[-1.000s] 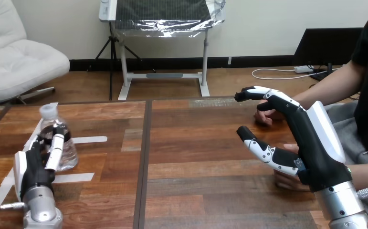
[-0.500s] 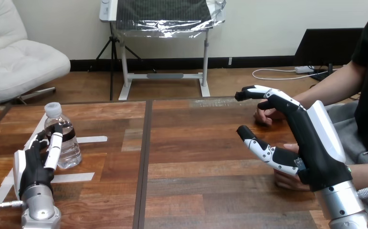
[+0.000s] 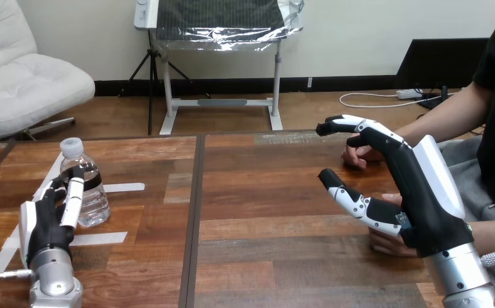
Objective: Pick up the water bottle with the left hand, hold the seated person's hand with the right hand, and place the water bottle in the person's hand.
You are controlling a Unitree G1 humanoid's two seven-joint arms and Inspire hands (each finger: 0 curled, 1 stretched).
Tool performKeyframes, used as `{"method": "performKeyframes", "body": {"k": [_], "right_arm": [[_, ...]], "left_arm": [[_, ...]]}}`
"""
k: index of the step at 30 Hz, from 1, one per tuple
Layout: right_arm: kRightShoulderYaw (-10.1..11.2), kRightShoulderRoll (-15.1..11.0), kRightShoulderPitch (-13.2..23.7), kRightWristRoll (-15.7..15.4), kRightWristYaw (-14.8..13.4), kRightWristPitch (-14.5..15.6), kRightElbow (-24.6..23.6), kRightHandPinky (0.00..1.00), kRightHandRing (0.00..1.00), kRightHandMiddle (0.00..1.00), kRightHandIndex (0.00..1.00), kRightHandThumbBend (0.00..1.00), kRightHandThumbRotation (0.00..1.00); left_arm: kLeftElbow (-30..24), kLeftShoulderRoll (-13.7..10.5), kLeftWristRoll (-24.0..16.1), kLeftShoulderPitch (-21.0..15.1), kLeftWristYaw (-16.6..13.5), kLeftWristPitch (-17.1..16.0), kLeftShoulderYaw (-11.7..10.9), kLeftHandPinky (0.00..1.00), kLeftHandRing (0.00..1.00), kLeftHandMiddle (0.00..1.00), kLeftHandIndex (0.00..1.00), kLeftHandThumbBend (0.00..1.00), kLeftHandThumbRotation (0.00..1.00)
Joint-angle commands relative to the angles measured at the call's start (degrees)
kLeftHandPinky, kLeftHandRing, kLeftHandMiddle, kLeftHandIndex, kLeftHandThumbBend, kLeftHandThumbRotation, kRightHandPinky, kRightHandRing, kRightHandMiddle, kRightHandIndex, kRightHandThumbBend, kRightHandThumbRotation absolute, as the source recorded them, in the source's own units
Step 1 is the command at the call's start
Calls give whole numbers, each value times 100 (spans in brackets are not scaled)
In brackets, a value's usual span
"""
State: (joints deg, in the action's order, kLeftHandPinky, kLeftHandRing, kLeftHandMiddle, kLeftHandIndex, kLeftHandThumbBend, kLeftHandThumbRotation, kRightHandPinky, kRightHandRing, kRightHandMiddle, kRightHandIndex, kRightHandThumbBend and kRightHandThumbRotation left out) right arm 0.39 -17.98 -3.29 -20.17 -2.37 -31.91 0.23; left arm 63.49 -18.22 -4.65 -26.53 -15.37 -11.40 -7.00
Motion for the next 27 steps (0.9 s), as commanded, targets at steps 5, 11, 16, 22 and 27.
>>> {"method": "performKeyframes", "body": {"k": [5,11,16,22,27], "right_arm": [[78,-33,334,93,-3,-23,-228,71,80,80,71,40,10],[77,-38,345,74,-14,-40,-213,72,80,81,71,40,9],[73,-39,352,71,-23,-67,-185,72,81,81,71,40,9],[74,-28,346,42,-32,-27,-220,72,81,80,71,40,11],[71,-19,353,27,-45,-25,-214,72,80,80,71,40,12]], "left_arm": [[-23,262,32,-122,248,-75,77,87,91,92,92,44,98],[-26,255,7,-136,262,-45,81,87,91,93,93,44,98],[-10,243,14,-127,308,-95,72,87,91,93,93,45,98],[-15,241,6,-120,335,-117,70,87,90,93,93,45,98],[9,212,-45,-106,354,-187,105,87,91,93,94,44,98]]}}
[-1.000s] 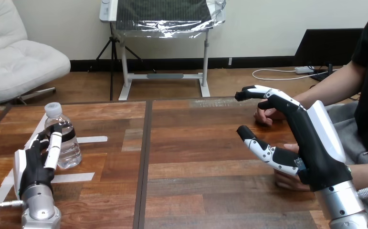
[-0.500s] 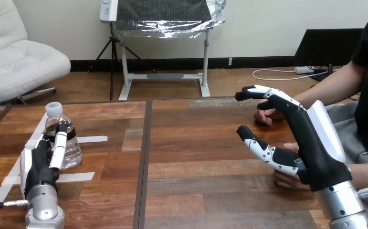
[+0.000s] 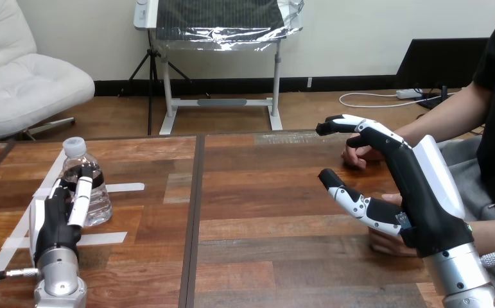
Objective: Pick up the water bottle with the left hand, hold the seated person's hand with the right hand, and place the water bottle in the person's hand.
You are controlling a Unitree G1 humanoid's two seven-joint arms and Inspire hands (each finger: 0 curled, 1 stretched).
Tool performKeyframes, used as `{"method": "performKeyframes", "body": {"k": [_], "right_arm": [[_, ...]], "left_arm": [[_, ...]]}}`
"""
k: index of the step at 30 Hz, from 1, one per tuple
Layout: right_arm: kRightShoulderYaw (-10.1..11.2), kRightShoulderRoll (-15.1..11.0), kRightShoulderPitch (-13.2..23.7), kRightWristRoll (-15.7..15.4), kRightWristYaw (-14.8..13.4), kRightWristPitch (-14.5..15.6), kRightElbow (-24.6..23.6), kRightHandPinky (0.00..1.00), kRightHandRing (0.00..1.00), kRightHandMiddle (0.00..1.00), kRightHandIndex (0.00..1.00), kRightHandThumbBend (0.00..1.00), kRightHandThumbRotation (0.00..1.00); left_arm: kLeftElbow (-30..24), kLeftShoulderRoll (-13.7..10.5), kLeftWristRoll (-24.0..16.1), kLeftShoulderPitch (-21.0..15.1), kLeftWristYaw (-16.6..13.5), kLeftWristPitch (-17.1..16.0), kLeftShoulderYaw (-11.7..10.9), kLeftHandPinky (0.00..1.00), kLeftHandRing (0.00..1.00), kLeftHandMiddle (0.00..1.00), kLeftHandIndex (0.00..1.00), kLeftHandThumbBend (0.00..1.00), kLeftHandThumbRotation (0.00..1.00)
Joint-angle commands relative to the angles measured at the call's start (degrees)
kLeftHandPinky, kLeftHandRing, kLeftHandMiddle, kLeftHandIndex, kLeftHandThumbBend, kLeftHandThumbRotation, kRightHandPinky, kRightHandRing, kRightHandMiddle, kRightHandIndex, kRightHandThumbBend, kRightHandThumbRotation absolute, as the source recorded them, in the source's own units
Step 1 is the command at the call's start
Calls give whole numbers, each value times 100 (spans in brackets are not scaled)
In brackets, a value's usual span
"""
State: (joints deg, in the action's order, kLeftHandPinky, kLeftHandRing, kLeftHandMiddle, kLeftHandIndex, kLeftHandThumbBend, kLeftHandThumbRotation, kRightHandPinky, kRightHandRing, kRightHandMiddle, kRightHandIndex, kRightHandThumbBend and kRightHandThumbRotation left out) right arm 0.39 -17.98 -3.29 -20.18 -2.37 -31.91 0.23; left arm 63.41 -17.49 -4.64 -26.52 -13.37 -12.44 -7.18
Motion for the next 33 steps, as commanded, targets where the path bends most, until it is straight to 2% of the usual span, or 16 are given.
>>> {"method": "performKeyframes", "body": {"k": [1,7,10,14,18,26,33], "right_arm": [[70,-18,353,29,-45,-22,-215,72,80,80,71,40,12],[66,-18,357,66,-29,-39,-196,72,80,80,71,40,12],[66,-8,355,55,-43,-35,-204,72,80,80,71,40,11],[67,-13,357,19,-59,-45,-207,72,80,80,71,40,10],[66,-17,355,22,-47,-31,-212,72,80,80,71,40,10],[64,-17,361,42,-37,-34,-196,72,81,80,71,40,10],[60,-16,373,25,-48,-41,-183,72,81,81,71,40,10]], "left_arm": [[20,137,-50,-105,160,-95,125,87,91,93,94,44,98],[14,106,-177,-86,53,-131,199,87,91,94,95,44,96],[34,77,-312,-83,-92,-107,291,86,92,94,95,48,93],[-83,6,-793,-65,-564,146,618,84,91,94,96,53,93],[-170,-22,-1123,-34,-926,244,814,81,90,94,95,59,93],[-464,4,-1697,89,-1690,456,1135,82,89,93,94,58,94],[-648,-31,-2022,208,-1995,520,1356,85,90,93,94,54,97]]}}
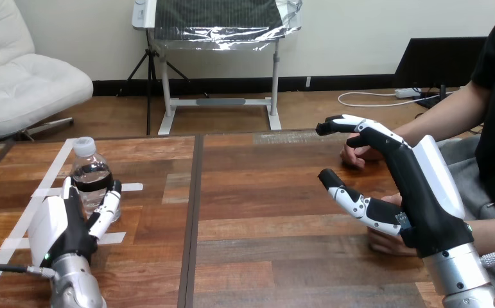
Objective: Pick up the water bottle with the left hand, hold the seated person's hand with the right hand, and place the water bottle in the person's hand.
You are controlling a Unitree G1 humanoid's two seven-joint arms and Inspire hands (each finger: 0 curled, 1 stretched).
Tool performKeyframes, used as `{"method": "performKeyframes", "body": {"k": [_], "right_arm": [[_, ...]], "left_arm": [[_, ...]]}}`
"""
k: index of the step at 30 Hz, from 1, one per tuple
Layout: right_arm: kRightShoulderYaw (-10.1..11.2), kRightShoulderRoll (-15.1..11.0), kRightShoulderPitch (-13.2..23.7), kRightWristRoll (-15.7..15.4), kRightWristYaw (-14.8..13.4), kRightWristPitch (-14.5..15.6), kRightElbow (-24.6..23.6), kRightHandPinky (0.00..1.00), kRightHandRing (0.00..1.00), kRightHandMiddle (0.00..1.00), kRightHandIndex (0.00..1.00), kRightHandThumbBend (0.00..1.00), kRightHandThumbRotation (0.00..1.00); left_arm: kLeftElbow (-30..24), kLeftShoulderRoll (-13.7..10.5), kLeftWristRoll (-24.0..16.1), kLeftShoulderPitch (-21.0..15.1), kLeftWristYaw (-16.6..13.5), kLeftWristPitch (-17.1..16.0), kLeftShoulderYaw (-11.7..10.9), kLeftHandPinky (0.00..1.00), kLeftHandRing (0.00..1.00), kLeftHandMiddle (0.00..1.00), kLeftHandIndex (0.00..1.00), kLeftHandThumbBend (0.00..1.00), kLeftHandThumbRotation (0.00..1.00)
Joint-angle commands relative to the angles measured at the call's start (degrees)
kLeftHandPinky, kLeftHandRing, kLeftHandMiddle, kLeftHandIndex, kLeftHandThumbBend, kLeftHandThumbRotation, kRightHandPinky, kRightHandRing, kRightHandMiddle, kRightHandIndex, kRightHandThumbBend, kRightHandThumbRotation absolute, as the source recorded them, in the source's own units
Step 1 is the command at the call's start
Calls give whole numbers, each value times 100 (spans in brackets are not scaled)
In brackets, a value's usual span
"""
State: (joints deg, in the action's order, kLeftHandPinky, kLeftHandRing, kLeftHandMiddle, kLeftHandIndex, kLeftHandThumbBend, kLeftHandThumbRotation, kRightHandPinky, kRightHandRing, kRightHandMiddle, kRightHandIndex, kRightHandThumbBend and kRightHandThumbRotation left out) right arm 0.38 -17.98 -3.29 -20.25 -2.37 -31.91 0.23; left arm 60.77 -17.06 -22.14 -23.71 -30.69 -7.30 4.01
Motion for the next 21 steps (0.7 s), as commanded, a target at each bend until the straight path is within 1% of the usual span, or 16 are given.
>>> {"method": "performKeyframes", "body": {"k": [1,4,7,10,13,21], "right_arm": [[60,-17,374,32,-47,-43,-180,72,81,81,71,40,10],[49,5,388,41,-47,-24,-179,72,80,81,71,40,10],[44,11,394,40,-54,-38,-167,72,80,81,71,40,10],[40,12,402,44,-59,-65,-148,72,80,81,71,40,10],[40,17,405,43,-66,-73,-142,72,80,80,71,40,10],[37,26,401,45,-63,-56,-156,71,80,80,71,40,10]], "left_arm": [[-398,-81,-300,-63,-286,8,256,86,90,93,94,53,97],[-390,-109,-397,-45,-389,-37,313,87,91,93,95,52,98],[-532,-115,-435,11,-405,-9,346,87,92,94,95,51,97],[-555,-147,-508,42,-447,-100,397,86,92,94,95,49,96],[-577,-158,-525,67,-422,-154,412,86,91,94,95,49,96],[-849,-109,-459,169,-291,-157,412,83,89,93,94,50,96]]}}
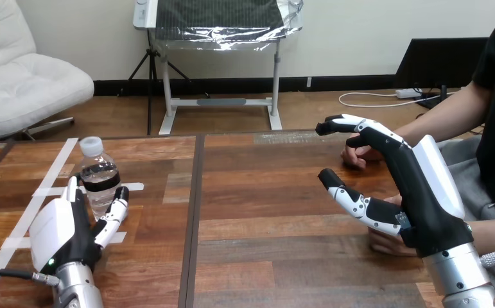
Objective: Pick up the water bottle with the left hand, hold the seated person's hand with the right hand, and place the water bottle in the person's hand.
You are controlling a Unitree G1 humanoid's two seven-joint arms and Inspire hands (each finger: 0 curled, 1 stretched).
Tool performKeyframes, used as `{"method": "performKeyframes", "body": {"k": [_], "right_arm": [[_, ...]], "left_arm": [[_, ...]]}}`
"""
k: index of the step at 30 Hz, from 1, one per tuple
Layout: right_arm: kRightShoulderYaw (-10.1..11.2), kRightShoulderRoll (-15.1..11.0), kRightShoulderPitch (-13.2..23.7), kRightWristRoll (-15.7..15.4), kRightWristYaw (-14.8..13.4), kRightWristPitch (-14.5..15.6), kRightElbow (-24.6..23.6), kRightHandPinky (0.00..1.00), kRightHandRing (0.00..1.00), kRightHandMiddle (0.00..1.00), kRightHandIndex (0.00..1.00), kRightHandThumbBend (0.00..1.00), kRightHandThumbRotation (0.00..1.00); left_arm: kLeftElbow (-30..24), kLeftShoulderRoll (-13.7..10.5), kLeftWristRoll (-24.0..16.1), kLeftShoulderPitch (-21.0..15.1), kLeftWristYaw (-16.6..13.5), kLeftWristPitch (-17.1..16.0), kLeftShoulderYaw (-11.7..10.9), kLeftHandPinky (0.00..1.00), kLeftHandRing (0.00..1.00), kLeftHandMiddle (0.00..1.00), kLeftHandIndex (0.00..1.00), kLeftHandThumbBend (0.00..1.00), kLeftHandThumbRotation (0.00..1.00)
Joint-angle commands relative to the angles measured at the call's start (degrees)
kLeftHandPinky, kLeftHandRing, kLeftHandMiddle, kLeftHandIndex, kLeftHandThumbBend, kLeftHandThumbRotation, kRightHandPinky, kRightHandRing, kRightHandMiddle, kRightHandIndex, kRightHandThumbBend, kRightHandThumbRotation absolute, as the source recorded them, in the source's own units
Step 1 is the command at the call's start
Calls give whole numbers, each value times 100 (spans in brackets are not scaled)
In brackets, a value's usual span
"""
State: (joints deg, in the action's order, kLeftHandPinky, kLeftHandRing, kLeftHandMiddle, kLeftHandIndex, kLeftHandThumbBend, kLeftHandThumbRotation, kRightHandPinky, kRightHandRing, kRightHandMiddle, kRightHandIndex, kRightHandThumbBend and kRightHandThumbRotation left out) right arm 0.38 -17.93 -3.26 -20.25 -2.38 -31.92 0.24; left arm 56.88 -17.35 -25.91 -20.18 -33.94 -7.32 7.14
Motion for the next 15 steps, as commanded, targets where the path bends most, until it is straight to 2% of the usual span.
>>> {"method": "performKeyframes", "body": {"k": [1,15], "right_arm": [[37,22,398,43,-64,-55,-156,71,80,80,71,40,10],[42,24,375,8,-59,1,-207,72,80,80,71,40,13]], "left_arm": [[-490,-76,-76,-172,43,-156,99,83,89,93,94,50,96],[-755,20,112,-18,197,-264,48,79,87,90,93,51,97]]}}
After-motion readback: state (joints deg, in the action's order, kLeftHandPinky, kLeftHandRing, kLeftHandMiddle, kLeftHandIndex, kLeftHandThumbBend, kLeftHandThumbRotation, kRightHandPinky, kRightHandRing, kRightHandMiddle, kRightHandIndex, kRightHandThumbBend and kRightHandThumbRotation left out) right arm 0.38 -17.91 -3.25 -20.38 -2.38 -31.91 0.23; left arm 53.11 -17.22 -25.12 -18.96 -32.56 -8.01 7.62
